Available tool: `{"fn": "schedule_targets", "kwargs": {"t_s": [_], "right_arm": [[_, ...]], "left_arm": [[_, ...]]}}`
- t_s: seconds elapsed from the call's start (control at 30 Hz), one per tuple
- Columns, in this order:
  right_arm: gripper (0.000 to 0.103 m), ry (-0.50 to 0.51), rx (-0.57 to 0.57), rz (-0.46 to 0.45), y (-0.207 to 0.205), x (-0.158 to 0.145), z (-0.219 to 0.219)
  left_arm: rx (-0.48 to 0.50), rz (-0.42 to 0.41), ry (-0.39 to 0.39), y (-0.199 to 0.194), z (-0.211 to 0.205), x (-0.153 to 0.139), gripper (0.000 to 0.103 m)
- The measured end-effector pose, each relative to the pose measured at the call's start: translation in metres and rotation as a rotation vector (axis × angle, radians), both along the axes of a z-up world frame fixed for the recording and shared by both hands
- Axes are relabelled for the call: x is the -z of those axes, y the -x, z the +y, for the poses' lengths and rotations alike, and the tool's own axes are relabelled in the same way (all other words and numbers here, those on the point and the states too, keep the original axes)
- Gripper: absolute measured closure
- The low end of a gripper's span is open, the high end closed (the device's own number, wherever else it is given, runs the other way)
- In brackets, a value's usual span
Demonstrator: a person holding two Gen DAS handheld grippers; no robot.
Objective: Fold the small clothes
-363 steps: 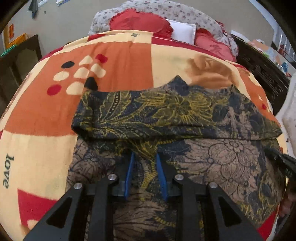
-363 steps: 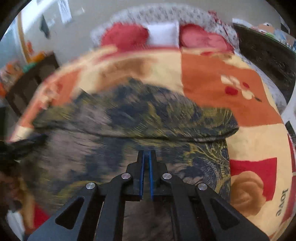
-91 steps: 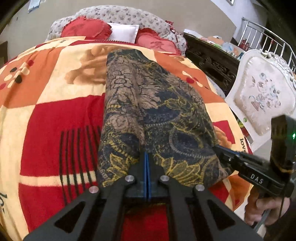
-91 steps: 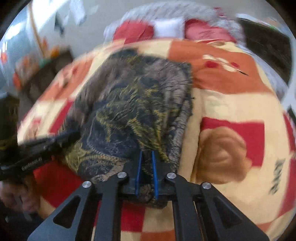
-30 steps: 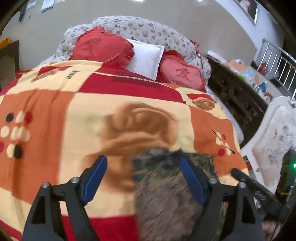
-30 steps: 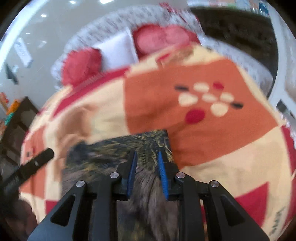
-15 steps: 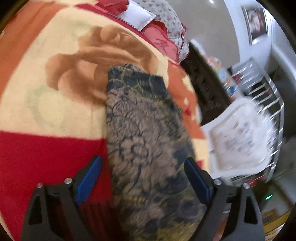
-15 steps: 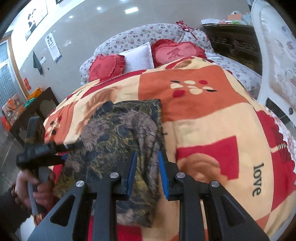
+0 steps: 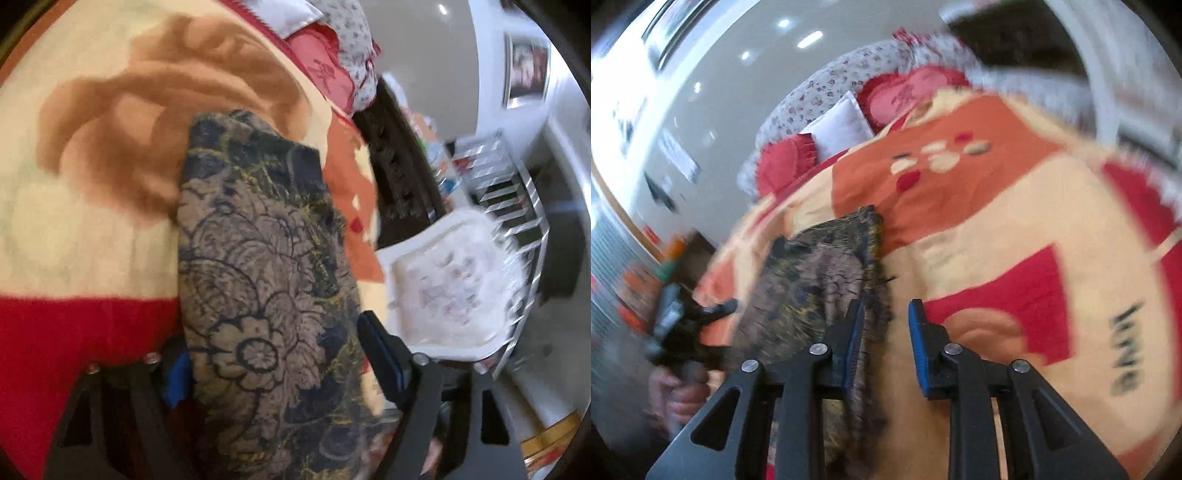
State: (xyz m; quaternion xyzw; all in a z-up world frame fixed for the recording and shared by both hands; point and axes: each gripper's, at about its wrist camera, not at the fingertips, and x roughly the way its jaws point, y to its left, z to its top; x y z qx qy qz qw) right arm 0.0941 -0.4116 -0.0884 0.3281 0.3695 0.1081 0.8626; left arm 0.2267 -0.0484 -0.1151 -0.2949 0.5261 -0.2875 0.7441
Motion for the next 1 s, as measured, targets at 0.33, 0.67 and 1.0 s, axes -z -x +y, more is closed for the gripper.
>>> {"fn": "schedule_targets", "kwargs": {"t_s": [0.33,0.67,1.0], "right_arm": [[0.041,-0.454,0.033,0.076,-0.031,0.06,-0.021],[0.039,-0.485,-0.081,0.109,-0.066,0.064,0.006],[0.032,-0.366,-0.315,0.036,-0.092,0.033,0.046]], "left_arm": [[-0.092,-0.072,-0.187,0.031,0.022,-0.02,0.084],[-0.057,-0.059,-0.295,0.025,0.002,-0.011,0.044],[-0.075,-0.145,-0.367,0.031,0.001,-0.019,0.027]]}}
